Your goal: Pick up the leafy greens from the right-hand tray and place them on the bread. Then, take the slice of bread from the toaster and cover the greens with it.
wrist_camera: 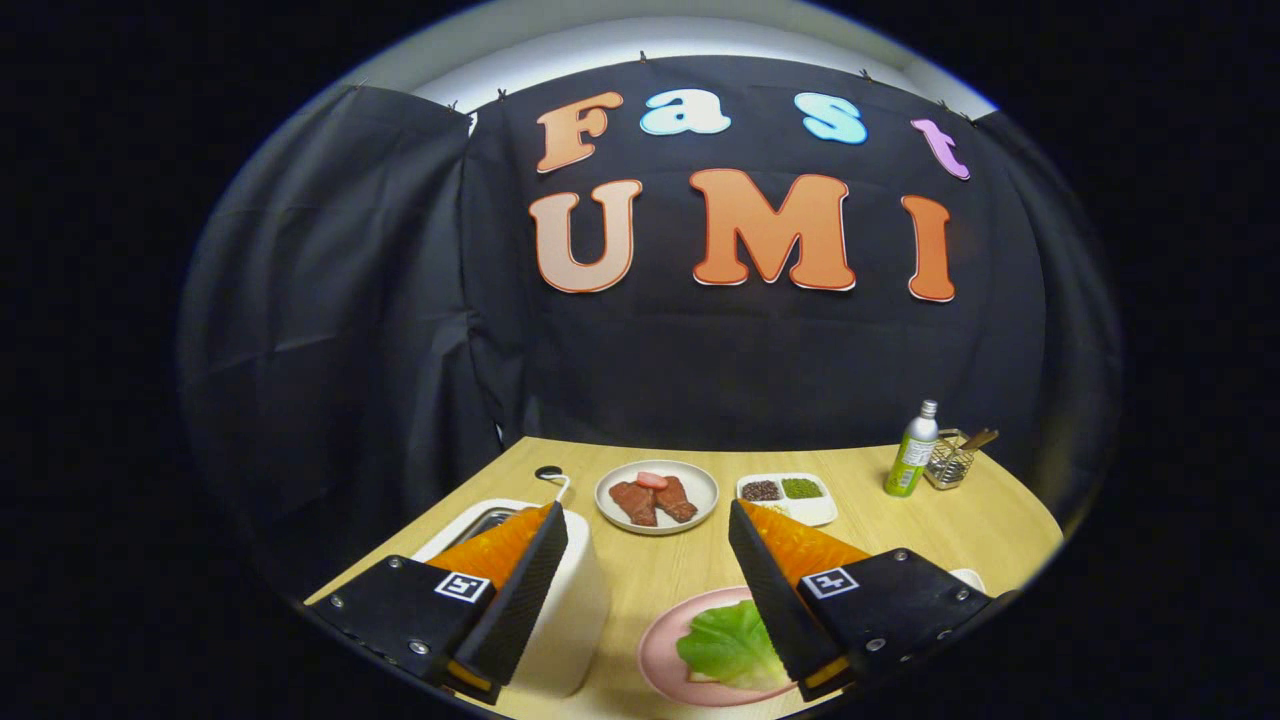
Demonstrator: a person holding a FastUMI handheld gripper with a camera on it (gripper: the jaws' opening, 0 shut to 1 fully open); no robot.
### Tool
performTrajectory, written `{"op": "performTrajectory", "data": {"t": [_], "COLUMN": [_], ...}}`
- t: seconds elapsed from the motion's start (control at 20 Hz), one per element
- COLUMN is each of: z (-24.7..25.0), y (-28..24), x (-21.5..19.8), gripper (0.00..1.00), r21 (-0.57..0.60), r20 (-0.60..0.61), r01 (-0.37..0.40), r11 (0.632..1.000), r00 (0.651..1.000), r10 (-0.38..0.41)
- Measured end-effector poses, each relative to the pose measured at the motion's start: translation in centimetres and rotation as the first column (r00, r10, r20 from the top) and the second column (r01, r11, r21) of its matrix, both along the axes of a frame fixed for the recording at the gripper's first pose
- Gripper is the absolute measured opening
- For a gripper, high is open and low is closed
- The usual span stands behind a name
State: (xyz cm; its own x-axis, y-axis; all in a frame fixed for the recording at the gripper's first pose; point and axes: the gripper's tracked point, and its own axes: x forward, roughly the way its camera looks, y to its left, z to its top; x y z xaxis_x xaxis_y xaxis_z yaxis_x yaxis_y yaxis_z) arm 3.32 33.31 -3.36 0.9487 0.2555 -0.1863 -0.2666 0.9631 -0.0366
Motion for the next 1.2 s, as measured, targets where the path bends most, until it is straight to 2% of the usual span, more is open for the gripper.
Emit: {"op": "performTrajectory", "data": {"t": [0.2, 0.45, 0.55, 0.65, 0.7, 0.8, 0.85, 0.9, 1.0, 1.2], "z": [-1.1, -4.1, -5.4, -6.9, -7.3, -7.0, -7.1, -7.3, -7.1, -6.6], "y": [3.5, 5.6, 6.0, 6.4, 6.7, 7.4, 7.6, 8.0, 8.1, 8.2], "x": [-0.8, -0.7, -0.7, -0.9, -1.0, -1.3, -1.2, -1.5, -1.6, -1.6], "gripper": [0.97, 0.95, 0.86, 0.71, 0.59, 0.4, 0.35, 0.22, 0.14, 0.08], "r21": [-0.007, -0.039, -0.056, -0.057, -0.048, -0.03, -0.03, -0.029, -0.036, -0.008], "r20": [-0.012, -0.064, -0.091, -0.135, -0.152, -0.155, -0.155, -0.166, -0.155, -0.166], "r01": [-0.039, -0.047, -0.047, -0.055, -0.064, -0.071, -0.073, -0.086, -0.082, -0.082], "r11": [0.999, 0.998, 0.997, 0.997, 0.997, 0.997, 0.997, 0.996, 0.996, 0.997], "r00": [0.999, 0.997, 0.995, 0.99, 0.987, 0.986, 0.986, 0.983, 0.985, 0.983], "r10": [0.039, 0.044, 0.042, 0.047, 0.056, 0.066, 0.068, 0.08, 0.076, 0.079]}}
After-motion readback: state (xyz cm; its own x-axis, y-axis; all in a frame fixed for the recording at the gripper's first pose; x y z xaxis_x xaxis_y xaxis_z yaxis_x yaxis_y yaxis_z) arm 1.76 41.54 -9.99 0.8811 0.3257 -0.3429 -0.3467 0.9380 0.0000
